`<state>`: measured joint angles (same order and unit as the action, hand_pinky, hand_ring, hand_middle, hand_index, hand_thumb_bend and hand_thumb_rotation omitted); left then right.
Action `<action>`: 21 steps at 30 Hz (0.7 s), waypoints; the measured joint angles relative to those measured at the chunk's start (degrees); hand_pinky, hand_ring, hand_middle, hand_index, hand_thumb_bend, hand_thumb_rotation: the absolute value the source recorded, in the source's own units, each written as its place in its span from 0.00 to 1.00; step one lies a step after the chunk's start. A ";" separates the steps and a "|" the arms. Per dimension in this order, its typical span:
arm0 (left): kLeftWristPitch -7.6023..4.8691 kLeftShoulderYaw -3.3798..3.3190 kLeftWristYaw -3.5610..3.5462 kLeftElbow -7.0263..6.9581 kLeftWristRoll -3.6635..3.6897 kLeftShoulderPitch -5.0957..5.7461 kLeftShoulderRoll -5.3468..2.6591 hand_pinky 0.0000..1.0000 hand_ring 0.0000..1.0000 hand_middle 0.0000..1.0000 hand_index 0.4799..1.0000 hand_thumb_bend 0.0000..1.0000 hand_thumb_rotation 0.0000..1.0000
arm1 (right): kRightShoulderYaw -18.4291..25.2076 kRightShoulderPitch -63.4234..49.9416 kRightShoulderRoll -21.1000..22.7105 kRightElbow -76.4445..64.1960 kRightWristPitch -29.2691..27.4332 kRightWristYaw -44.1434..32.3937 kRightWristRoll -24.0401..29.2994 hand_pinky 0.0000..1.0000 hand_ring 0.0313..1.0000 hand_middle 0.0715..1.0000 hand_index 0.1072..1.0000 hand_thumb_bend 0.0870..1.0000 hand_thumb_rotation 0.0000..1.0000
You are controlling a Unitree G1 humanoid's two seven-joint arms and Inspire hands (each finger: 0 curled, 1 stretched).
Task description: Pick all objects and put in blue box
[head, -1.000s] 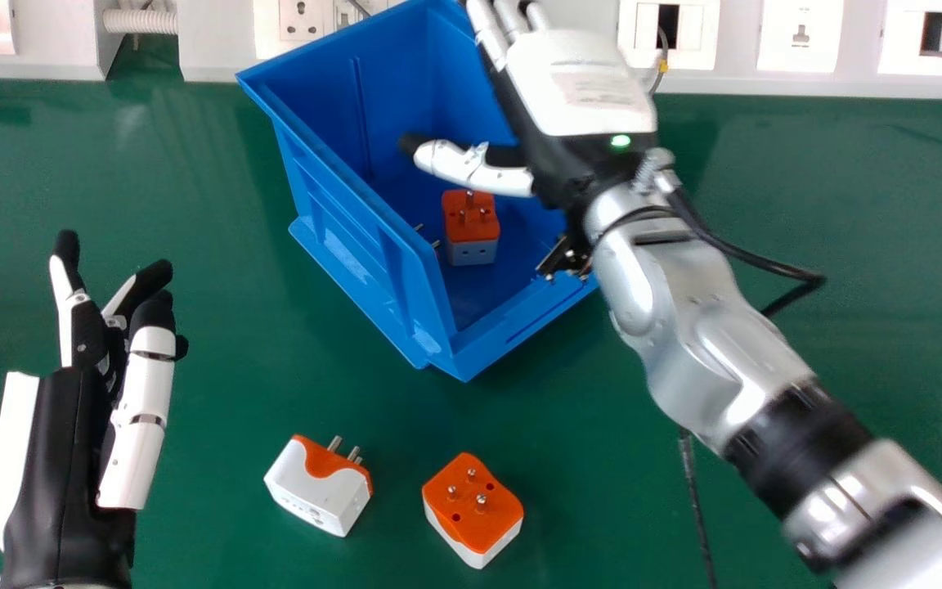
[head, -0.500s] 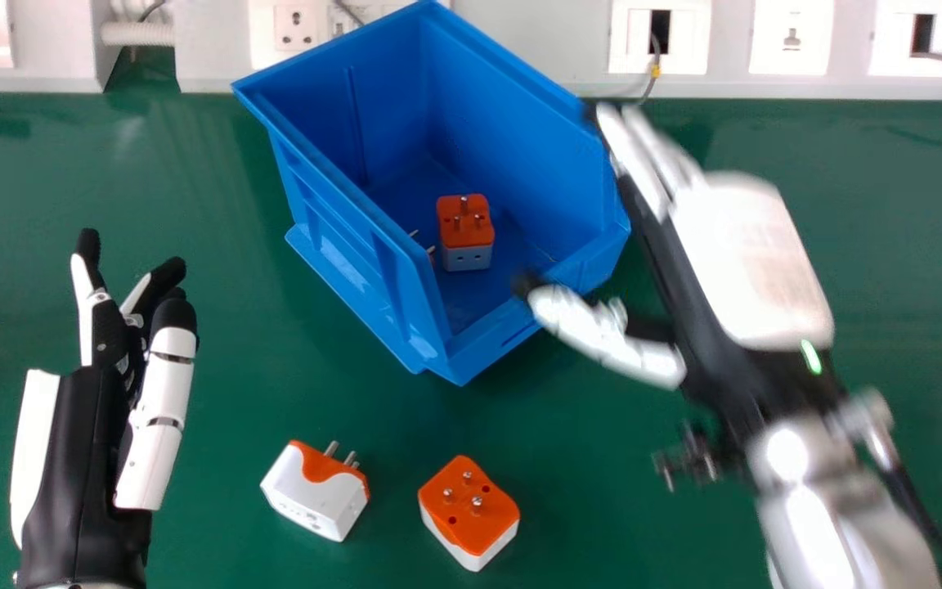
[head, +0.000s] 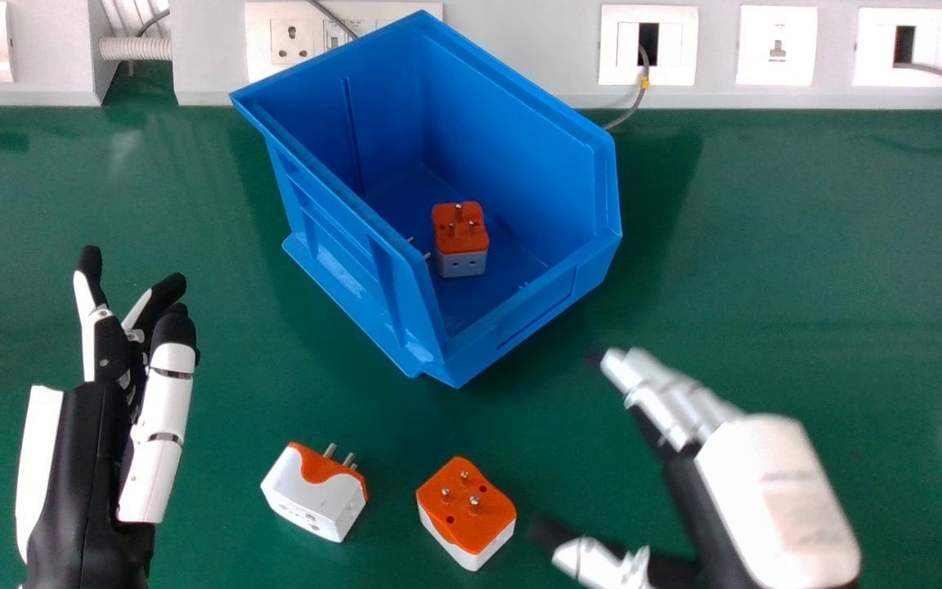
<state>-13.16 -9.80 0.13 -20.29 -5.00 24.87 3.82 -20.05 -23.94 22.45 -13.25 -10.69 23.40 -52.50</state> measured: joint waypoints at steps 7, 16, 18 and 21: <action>-0.23 -0.02 0.33 0.92 -0.73 -0.18 0.06 0.81 0.89 0.90 0.78 0.36 0.93 | -3.00 3.69 -1.83 6.31 0.55 -0.05 -4.09 0.64 0.77 0.82 0.79 0.43 0.72; -1.07 -0.38 0.14 1.34 -0.61 -0.45 0.74 0.81 0.89 0.90 0.78 0.37 0.92 | -8.42 8.47 -5.42 13.39 5.38 -1.32 -8.57 0.64 0.79 0.84 0.82 0.42 0.74; -1.08 -0.49 0.15 1.51 -0.60 -0.50 0.86 0.81 0.89 0.90 0.78 0.36 0.92 | -9.33 9.18 -5.78 14.33 6.30 -1.99 -8.83 0.66 0.81 0.86 0.84 0.40 0.79; -1.11 -0.51 0.14 1.61 -0.49 -0.61 0.98 0.82 0.89 0.90 0.78 0.36 0.91 | -10.22 10.77 -6.31 15.82 7.86 -2.70 -9.19 0.66 0.81 0.86 0.84 0.40 0.83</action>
<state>-14.26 -10.31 0.27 -18.68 -5.49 24.25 4.80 -30.27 -13.17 16.14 2.56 -2.83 20.70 -61.69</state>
